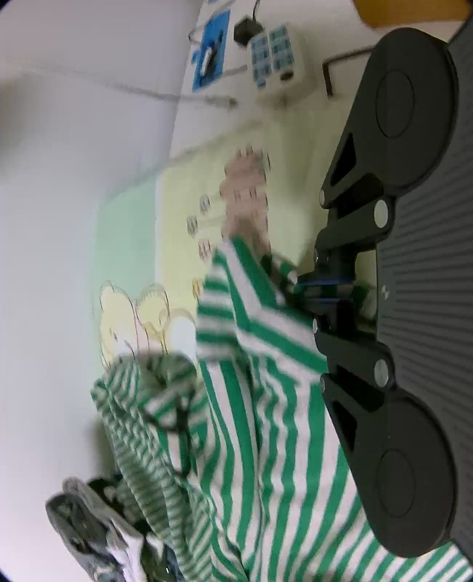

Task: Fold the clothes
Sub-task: 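Grasp the garment edge with the right gripper and lift it while the left gripper hovers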

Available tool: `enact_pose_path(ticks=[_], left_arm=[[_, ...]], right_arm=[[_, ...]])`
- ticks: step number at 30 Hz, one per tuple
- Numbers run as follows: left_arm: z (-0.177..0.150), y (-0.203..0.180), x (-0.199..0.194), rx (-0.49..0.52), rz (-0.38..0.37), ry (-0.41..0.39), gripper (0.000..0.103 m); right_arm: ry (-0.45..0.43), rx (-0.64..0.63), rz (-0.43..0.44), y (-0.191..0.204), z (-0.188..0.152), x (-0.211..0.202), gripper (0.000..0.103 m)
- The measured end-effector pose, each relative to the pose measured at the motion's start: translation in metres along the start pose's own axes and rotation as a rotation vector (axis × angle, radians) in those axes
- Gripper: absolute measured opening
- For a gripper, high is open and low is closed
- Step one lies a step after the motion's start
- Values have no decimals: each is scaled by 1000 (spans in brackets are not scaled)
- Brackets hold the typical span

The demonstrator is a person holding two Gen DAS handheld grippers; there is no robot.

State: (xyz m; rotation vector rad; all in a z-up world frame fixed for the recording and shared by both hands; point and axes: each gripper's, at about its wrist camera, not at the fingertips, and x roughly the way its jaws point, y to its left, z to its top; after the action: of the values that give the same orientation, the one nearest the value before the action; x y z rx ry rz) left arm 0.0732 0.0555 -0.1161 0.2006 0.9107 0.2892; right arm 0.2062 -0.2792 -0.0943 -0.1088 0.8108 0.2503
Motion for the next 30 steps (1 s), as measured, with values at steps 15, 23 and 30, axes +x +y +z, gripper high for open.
enact_pose_path(ticks=[15,23,30], left_arm=[[16,49,34,9,92,9,71],[12,57,38,2,94,-19,77],[12,53,36,6,88,-25,76]], right_arm=[[-156,36,-392,-59,18,0,7],[-143,252,-282,-83,12,-38,30],[30,375,12,-61,-30,-39,40]])
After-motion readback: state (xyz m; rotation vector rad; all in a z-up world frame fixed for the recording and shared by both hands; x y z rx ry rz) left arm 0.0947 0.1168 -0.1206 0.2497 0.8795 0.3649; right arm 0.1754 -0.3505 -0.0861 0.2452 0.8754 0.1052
